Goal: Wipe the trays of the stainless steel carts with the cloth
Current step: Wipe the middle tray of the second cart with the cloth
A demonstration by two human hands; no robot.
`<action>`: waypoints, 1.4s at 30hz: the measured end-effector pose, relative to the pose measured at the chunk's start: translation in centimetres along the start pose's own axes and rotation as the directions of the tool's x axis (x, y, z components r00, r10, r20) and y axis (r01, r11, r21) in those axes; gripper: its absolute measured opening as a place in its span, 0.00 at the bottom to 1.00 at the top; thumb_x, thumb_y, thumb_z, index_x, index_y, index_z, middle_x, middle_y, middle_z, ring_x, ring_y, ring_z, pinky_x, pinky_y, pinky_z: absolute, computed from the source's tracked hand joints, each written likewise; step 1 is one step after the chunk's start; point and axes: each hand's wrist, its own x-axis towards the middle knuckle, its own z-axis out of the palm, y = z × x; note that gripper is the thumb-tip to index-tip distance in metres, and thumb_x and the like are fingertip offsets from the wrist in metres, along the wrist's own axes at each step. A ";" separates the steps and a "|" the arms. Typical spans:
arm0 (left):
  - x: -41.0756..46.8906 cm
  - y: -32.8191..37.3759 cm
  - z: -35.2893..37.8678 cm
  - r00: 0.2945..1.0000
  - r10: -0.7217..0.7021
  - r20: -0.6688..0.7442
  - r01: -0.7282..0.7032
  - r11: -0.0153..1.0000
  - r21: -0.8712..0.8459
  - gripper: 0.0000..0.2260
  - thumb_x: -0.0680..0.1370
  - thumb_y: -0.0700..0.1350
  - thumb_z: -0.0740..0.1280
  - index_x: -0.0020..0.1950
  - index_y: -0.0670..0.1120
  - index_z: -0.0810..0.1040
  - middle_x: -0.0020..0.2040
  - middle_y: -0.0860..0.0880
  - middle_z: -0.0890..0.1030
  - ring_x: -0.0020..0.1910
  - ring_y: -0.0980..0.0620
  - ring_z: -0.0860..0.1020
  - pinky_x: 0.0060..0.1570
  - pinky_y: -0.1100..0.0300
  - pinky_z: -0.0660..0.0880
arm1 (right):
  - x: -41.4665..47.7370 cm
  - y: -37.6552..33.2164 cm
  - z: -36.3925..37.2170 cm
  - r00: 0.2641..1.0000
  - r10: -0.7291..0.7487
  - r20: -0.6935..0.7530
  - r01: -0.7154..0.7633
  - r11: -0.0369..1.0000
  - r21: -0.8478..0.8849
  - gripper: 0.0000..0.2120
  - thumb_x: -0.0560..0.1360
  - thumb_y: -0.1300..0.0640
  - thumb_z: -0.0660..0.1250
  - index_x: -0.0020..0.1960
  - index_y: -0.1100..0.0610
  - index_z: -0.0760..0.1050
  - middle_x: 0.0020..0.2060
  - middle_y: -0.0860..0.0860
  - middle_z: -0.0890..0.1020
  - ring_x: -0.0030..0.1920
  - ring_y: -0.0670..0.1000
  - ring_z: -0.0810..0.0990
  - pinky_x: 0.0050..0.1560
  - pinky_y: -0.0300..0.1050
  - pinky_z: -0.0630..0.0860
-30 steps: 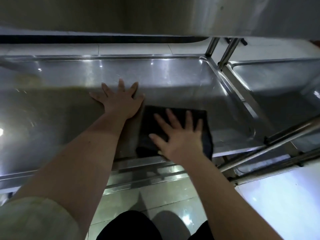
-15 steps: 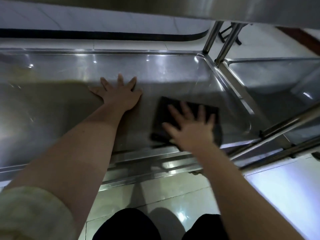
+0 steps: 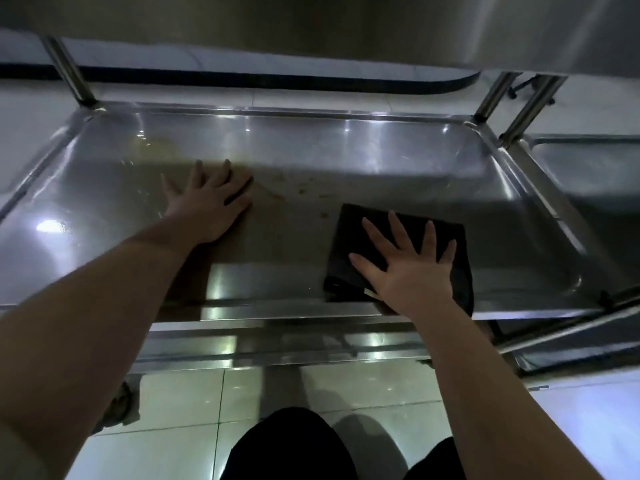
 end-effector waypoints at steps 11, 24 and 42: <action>-0.5 -0.4 0.7 1.000 -0.011 -0.020 0.011 1.000 -0.006 0.23 0.79 0.66 0.43 0.74 0.73 0.44 0.79 0.62 0.44 0.79 0.42 0.44 0.67 0.25 0.41 | 3.1 -2.5 -0.6 0.981 -0.188 -0.045 0.185 0.981 -0.056 0.35 0.70 0.25 0.50 0.73 0.27 0.40 0.78 0.36 0.44 0.78 0.62 0.42 0.72 0.70 0.39; -0.2 -0.7 0.9 0.967 -0.238 -0.090 0.234 0.971 -0.050 0.25 0.79 0.63 0.44 0.77 0.66 0.48 0.81 0.55 0.46 0.77 0.32 0.42 0.65 0.24 0.38 | 8.7 -12.3 -0.6 0.959 -0.282 -0.016 0.281 0.959 -0.033 0.33 0.73 0.24 0.42 0.75 0.30 0.41 0.79 0.40 0.44 0.77 0.65 0.39 0.69 0.73 0.34; -0.5 -0.1 0.5 0.977 -0.209 -0.052 0.207 0.978 -0.039 0.24 0.79 0.65 0.41 0.75 0.69 0.43 0.81 0.54 0.44 0.76 0.30 0.38 0.63 0.22 0.37 | 16.2 -14.1 -2.1 0.953 -0.303 0.017 0.303 0.953 -0.004 0.33 0.75 0.28 0.48 0.76 0.33 0.43 0.79 0.45 0.44 0.76 0.66 0.37 0.69 0.74 0.35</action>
